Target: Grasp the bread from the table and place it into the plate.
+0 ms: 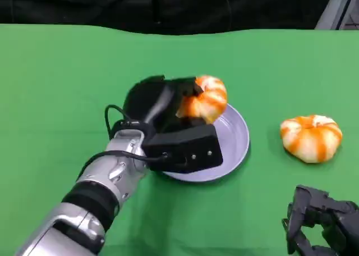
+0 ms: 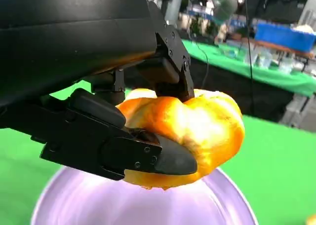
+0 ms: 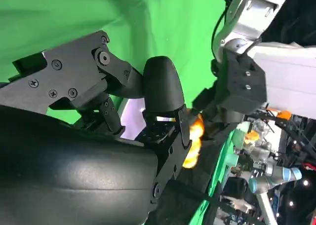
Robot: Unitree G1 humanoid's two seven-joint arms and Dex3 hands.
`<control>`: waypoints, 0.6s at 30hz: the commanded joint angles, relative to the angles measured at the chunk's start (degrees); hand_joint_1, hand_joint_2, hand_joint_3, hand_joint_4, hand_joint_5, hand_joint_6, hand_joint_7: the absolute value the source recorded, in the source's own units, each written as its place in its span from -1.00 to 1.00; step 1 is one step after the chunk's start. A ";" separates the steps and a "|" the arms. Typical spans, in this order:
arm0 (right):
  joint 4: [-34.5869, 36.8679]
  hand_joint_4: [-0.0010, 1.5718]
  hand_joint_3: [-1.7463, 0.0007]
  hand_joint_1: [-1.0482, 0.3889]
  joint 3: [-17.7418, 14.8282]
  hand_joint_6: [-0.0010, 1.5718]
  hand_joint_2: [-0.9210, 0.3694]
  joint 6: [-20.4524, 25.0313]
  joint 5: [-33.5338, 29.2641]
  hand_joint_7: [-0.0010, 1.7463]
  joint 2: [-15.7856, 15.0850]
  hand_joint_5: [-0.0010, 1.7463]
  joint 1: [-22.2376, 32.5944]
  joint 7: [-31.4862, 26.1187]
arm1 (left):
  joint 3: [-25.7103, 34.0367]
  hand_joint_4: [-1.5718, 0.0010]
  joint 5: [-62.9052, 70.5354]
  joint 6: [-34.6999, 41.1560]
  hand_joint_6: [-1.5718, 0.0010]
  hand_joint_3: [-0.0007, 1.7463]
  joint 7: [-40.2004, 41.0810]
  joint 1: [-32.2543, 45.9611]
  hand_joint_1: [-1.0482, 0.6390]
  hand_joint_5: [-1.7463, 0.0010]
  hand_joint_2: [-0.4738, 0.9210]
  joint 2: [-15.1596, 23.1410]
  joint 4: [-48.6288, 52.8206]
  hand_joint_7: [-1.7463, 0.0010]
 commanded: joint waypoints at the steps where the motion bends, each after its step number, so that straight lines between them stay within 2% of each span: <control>1: -1.24 0.00 -0.14 0.28 0.07 -0.18 -0.61 -0.07 -0.03 0.96 0.01 1.00 0.79 -0.72 | 0.18 0.21 -2.09 -2.67 -0.25 -0.73 -0.15 -1.21 -0.01 -0.56 1.00 -0.21 3.73 0.62; 2: -1.68 0.00 -0.14 0.28 0.17 -0.18 -0.61 0.39 0.01 0.96 0.03 1.00 1.04 -0.81 | -0.14 0.22 -2.41 -3.06 -0.25 -0.73 -2.55 -1.22 -0.01 -0.55 1.00 0.33 3.93 0.63; 3: -1.99 0.00 -0.14 0.27 0.25 -0.17 -0.61 0.72 0.02 0.96 0.03 1.00 1.21 -0.88 | -0.46 0.36 -2.63 -3.30 -0.16 -0.70 -4.29 -1.28 -0.06 -0.06 1.00 0.78 4.02 0.75; 4: -2.24 0.00 -0.15 0.27 0.28 -0.17 -0.62 0.81 -0.17 0.96 0.08 1.00 1.38 -1.06 | -0.88 0.39 -2.80 -3.37 -0.08 -0.68 -6.74 -1.17 -0.14 0.46 1.00 1.41 3.59 0.88; 5: -2.46 0.00 -0.15 0.26 0.31 -0.17 -0.62 0.89 -0.29 0.96 0.14 1.00 1.52 -1.22 | -1.46 0.50 -2.81 -3.50 0.06 -0.66 -9.33 -1.02 -0.25 0.70 1.00 2.16 3.03 0.94; 6: -2.63 0.00 -0.15 0.28 0.34 -0.17 -0.63 0.95 -0.42 0.96 0.16 1.00 1.61 -1.34 | -1.87 0.70 -2.79 -3.45 0.26 -0.61 -11.22 -0.84 -0.42 0.85 1.00 2.72 2.41 0.97; 7: -2.77 0.00 -0.16 0.29 0.36 -0.17 -0.63 1.02 -0.51 0.96 0.17 1.00 1.67 -1.42 | -2.14 0.87 -2.81 -3.36 0.43 -0.56 -12.56 -0.68 -0.56 0.94 1.00 3.11 1.89 0.99; 9: -2.95 0.00 -0.16 0.30 0.39 -0.17 -0.62 1.19 -0.58 0.96 0.16 1.00 1.73 -1.50 | -2.28 0.96 -2.92 -3.13 0.51 -0.54 -13.68 -0.47 -0.63 0.98 1.00 3.43 1.17 1.00; 11: -2.48 0.00 -0.17 0.31 0.36 -0.17 -0.62 0.68 -0.67 0.96 0.13 1.00 1.45 -1.51 | -2.80 0.99 -2.51 -2.75 0.60 -0.49 -15.36 -0.16 -0.69 1.00 1.00 4.12 0.02 1.00; 13: -1.77 0.00 -0.18 0.32 0.28 -0.16 -0.62 0.02 -0.96 0.96 0.06 1.00 1.06 -1.55 | -3.59 1.00 -1.97 -2.40 0.81 -0.34 -17.73 0.16 -0.83 1.00 1.00 5.21 -1.60 1.00; 18: -0.55 0.02 -0.22 0.32 0.18 -0.15 -0.57 -0.31 -0.61 0.96 0.03 1.00 0.38 -1.25 | -4.24 1.00 -1.88 -2.29 0.92 -0.23 -19.43 0.84 -0.92 1.00 1.00 7.12 -5.44 1.00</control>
